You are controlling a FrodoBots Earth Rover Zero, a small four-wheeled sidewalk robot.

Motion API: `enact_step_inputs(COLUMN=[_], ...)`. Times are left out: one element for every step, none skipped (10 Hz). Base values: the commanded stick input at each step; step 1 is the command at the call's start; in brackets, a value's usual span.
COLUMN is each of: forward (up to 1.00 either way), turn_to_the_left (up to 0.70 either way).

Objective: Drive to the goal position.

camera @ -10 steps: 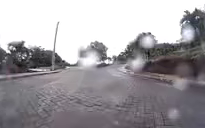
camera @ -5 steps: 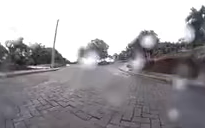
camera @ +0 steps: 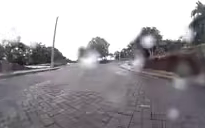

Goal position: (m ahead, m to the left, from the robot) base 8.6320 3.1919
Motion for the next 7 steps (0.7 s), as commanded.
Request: enact_step_inputs(forward=[0.85,0.85,0.85,0.85,0.85,0.85,0.85], turn_to_the_left=[0.00,0.00,0.00,0.00,0.00,0.00,0.00])
